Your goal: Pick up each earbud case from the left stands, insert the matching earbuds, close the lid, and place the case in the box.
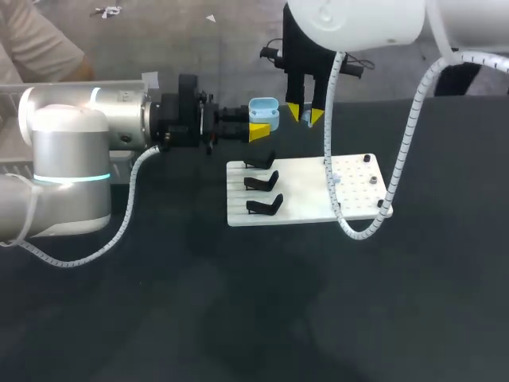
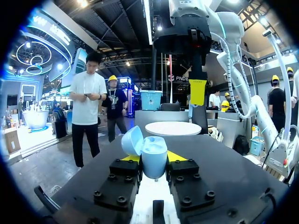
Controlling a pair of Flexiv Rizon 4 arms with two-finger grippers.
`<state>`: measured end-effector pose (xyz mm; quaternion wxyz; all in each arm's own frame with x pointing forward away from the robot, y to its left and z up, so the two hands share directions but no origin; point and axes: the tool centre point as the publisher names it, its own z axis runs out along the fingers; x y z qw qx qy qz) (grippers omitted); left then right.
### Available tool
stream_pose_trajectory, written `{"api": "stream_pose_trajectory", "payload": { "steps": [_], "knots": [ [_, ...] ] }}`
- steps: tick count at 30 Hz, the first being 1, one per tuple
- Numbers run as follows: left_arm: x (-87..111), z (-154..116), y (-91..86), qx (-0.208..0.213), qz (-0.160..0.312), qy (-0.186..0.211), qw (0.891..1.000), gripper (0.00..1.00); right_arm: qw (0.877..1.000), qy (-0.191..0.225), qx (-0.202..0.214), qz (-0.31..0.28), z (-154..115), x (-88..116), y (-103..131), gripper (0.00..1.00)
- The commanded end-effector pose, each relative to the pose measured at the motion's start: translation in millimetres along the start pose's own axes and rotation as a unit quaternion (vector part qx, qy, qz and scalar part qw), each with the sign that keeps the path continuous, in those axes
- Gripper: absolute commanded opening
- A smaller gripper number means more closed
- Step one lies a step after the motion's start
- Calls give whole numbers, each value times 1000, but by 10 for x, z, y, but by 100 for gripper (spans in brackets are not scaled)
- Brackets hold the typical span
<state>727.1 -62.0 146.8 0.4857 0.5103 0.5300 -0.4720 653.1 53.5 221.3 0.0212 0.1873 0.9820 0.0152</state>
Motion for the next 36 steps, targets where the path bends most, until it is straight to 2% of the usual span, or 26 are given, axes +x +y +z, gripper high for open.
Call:
{"api": "stream_pose_trajectory", "payload": {
  "steps": [1, 5, 13, 19, 23, 34, 36],
  "knots": [
    [10, 1, -18, -3, 2, -2, 1000, 0, 1000, 13, 3, 7, -64, -24, 147, 0],
    [10, 1, -18, -3, 2, -2, 1000, 0, 1000, 9, 0, 11, -108, -50, 288, 0],
    [10, 1, -18, -3, 2, -2, 1000, 0, 1000, 6, -4, 15, -122, -248, 539, 0],
    [10, 1, -18, -3, 2, -2, 1000, 0, 1000, -21, -13, -5, -74, -350, 685, 0],
    [10, 1, -18, -3, 2, -2, 1000, 0, 999, -34, -14, -22, -40, -388, 710, 0],
    [10, 1, -18, -3, 2, -2, 1000, 0, 997, -30, -25, -65, 15, -370, 649, 0],
    [10, 1, -18, -3, 2, -2, 1000, 0, 997, -34, -15, -71, 32, -359, 642, 0]
  ]
}}
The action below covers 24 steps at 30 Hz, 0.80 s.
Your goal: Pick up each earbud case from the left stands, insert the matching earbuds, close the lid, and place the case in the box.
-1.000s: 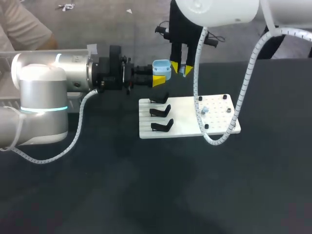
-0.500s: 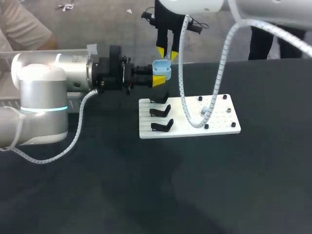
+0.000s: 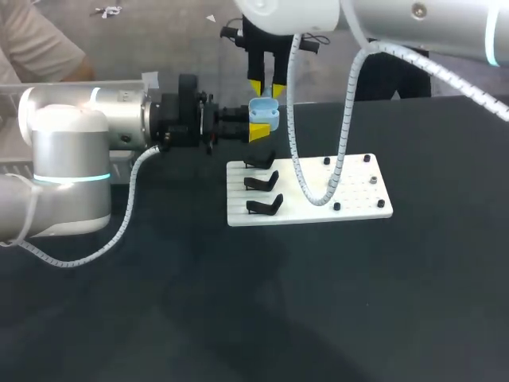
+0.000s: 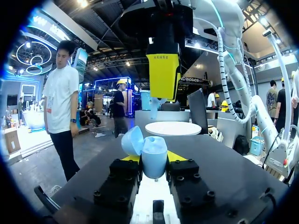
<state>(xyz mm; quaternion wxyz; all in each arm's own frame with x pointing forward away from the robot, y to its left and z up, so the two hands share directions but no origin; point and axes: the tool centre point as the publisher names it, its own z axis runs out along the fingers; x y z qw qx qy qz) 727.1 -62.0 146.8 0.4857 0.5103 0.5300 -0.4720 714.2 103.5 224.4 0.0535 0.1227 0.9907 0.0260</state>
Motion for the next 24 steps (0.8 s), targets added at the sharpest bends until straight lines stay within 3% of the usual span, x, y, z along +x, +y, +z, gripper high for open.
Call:
{"api": "stream_pose_trajectory", "payload": {
  "steps": [1, 24],
  "knots": [
    [10, 2, -18, -3, 2, -2, 1000, 0, 1000, -5, 7, -9, 30, 39, -46, 0],
    [10, 2, -18, -3, 2, -2, 1000, 0, 999, -12, 19, -35, 129, 68, -25, 0]
  ]
}}
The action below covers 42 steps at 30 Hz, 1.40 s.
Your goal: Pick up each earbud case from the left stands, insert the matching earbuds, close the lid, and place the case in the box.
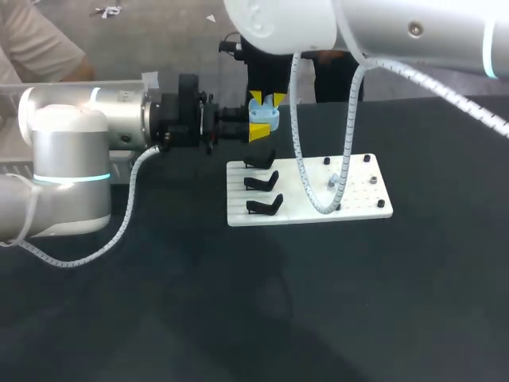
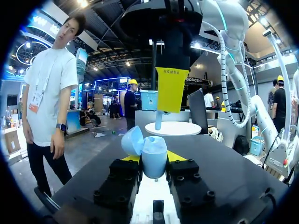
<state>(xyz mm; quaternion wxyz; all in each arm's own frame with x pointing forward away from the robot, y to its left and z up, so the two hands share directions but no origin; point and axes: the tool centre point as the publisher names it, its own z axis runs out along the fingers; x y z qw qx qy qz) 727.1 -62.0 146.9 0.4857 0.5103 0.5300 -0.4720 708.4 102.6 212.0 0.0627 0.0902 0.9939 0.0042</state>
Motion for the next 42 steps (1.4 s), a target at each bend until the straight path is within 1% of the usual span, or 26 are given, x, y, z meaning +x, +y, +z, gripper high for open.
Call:
{"api": "stream_pose_trajectory", "payload": {
  "steps": [1, 42],
  "knots": [
    [10, 2, -18, -3, 2, -2, 1000, 0, 1000, -1, 0, -1, 15, 2, 7, 0],
    [10, 2, -18, -3, 2, -2, 1000, 0, 1000, 2, 3, 3, 94, -66, -17, 0]
  ]
}}
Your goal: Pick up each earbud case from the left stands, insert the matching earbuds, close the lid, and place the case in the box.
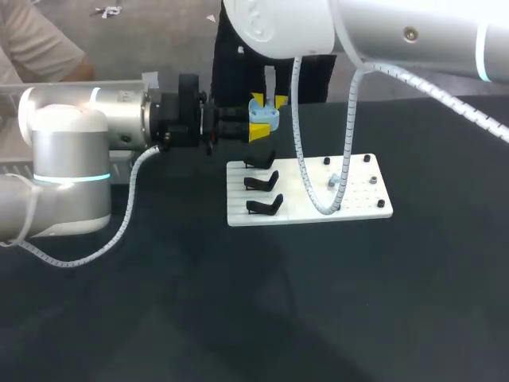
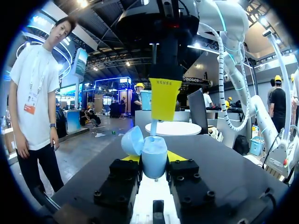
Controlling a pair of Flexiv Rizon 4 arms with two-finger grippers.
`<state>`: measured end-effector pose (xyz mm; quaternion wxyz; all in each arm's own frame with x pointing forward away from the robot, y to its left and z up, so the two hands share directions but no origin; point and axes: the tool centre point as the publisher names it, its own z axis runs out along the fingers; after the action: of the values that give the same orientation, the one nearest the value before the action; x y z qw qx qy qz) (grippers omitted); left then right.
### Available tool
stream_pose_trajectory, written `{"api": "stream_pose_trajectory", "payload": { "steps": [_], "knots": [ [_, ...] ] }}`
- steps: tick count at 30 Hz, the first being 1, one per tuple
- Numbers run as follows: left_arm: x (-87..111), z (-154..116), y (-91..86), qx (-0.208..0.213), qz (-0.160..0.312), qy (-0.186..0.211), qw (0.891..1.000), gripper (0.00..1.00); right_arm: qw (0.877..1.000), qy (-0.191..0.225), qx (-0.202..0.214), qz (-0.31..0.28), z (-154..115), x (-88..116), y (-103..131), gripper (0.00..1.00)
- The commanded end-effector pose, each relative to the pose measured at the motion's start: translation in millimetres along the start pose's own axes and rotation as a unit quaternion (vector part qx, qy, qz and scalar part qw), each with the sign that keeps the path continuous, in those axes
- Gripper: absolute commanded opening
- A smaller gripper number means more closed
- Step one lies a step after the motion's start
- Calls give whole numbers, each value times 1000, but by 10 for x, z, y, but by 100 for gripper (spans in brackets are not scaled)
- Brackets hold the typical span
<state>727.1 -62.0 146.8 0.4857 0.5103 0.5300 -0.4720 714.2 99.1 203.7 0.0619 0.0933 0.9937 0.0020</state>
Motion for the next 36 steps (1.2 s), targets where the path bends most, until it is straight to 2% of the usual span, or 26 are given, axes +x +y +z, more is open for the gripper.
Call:
{"api": "stream_pose_trajectory", "payload": {
  "steps": [1, 36],
  "knots": [
    [10, 2, -18, -3, 2, -2, 1000, 0, 1000, 2, 1, 0, 4, -14, 9, 0],
    [10, 2, -18, -3, 2, -2, 1000, 0, 1000, 7, -1, 0, 56, -48, 25, 0]
  ]
}}
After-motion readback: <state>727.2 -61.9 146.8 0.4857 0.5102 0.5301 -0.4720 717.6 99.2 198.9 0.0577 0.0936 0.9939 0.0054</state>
